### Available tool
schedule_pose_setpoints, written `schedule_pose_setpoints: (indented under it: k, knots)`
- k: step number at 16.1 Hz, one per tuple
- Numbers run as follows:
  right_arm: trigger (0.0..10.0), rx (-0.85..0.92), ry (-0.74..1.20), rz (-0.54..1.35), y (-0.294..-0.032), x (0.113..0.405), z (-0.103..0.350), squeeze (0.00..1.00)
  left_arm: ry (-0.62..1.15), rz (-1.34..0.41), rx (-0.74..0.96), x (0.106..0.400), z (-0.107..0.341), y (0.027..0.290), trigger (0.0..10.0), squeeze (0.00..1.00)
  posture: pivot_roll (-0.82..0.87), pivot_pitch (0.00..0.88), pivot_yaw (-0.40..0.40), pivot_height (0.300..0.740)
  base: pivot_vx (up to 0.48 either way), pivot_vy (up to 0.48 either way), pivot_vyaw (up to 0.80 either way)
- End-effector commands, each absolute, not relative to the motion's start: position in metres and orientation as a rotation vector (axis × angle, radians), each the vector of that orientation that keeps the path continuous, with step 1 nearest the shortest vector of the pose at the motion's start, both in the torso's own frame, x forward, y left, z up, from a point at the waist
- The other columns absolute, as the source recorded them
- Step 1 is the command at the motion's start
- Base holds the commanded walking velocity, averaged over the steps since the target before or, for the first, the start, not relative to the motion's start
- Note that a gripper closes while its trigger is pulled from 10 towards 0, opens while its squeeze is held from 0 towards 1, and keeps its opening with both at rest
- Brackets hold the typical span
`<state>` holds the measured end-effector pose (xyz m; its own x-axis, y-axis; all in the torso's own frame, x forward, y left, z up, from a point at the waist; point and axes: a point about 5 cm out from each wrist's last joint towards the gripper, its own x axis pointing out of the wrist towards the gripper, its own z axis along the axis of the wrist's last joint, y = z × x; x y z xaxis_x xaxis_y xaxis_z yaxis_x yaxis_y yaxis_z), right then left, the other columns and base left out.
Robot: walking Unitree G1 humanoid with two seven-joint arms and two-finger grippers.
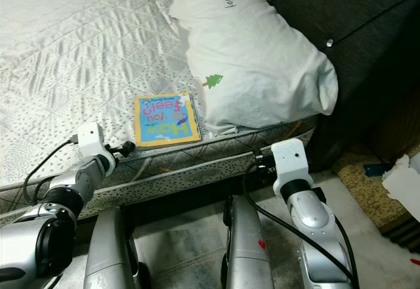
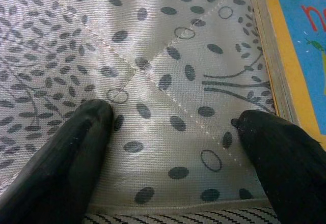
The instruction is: Clean up the room
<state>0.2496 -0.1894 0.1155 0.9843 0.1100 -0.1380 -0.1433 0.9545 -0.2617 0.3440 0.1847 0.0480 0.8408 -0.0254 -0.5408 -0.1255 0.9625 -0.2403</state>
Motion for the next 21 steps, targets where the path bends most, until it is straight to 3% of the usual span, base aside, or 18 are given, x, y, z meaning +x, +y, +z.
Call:
schedule_pose_setpoints:
  k: [1, 21]
  knots:
    - [10.0, -0.268, 0.115, 0.14, -0.186, 0.25, 0.118, 0.0, 0.629, -0.056, -0.296, 0.341, 0.04, 0.157, 10.0, 0.01, -0.15, 0.108, -0.019, 0.506, 0.0, 0.0, 0.0]
    - [10.0, -0.259, 0.106, 0.144, -0.179, 0.258, 0.116, 0.0, 0.605, -0.226, -0.254, 0.35, 0.052, 0.138, 10.0, 0.0, -0.15, 0.09, -0.015, 0.506, 0.0, 0.0, 0.0]
